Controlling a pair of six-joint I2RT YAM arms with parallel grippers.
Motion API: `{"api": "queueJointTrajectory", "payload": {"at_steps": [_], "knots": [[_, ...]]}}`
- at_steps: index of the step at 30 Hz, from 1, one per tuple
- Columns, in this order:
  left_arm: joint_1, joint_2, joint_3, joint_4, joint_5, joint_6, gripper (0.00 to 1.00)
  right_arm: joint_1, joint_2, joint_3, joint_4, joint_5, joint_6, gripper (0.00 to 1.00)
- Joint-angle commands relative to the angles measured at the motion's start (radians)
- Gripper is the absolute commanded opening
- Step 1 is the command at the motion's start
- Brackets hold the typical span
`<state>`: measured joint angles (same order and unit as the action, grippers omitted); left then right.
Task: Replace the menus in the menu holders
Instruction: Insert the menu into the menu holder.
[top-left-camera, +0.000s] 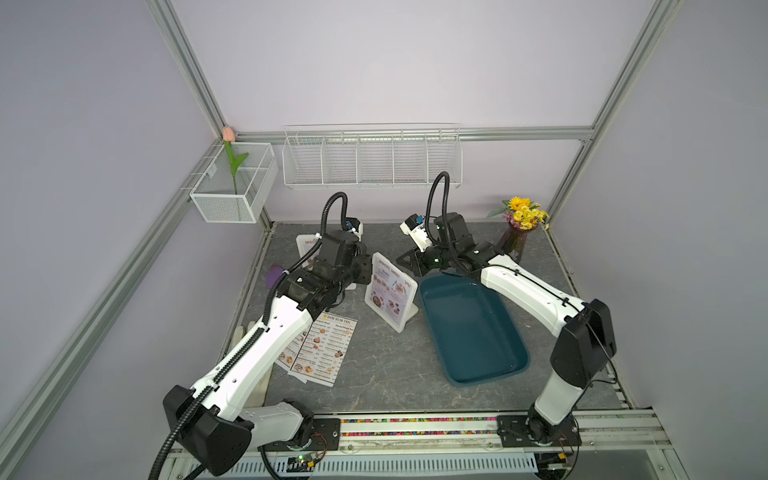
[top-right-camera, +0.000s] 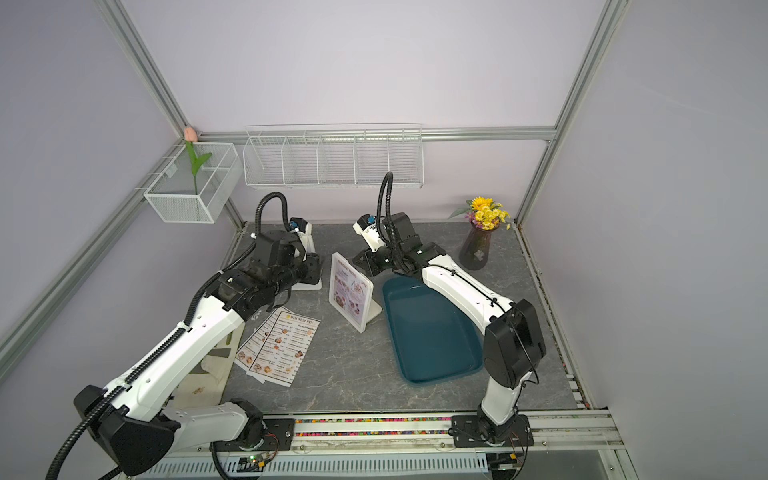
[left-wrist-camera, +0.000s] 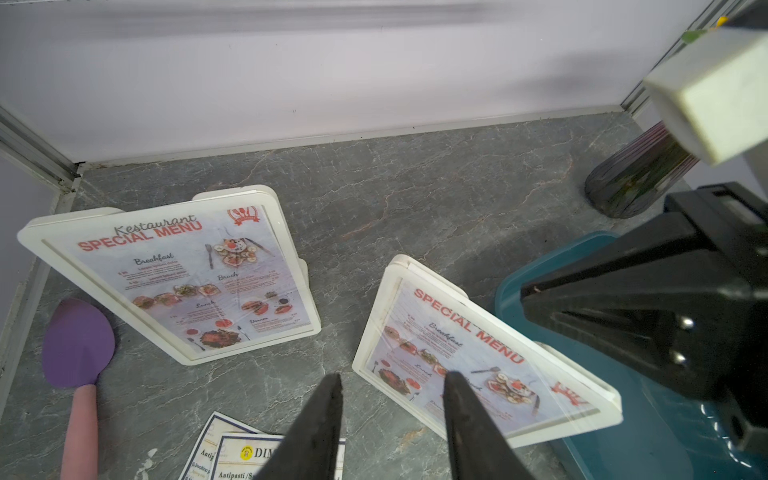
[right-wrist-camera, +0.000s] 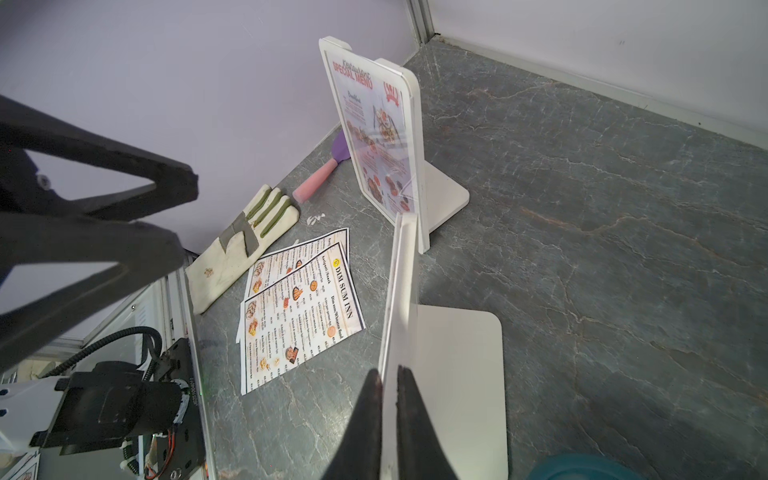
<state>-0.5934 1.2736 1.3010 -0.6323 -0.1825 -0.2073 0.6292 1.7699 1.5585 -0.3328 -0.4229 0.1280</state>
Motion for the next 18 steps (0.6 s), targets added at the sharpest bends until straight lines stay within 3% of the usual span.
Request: {"api": "queueJointTrajectory", "payload": {"at_steps": [1, 7, 18], "knots": [[0.007, 0.04, 0.059, 0.022, 0.025, 0.009, 0.48, -0.003, 0.003, 0.02, 0.028, -0.03, 0.008, 0.12], [0.007, 0.107, 0.073, 0.088, 0.039, 0.02, 0.57, 0.001, -0.006, -0.005, 0.036, -0.038, 0.019, 0.11], [0.008, 0.235, 0.07, 0.17, -0.008, 0.066, 0.59, -0.01, -0.099, -0.078, 0.032, 0.013, 0.031, 0.12]]}}
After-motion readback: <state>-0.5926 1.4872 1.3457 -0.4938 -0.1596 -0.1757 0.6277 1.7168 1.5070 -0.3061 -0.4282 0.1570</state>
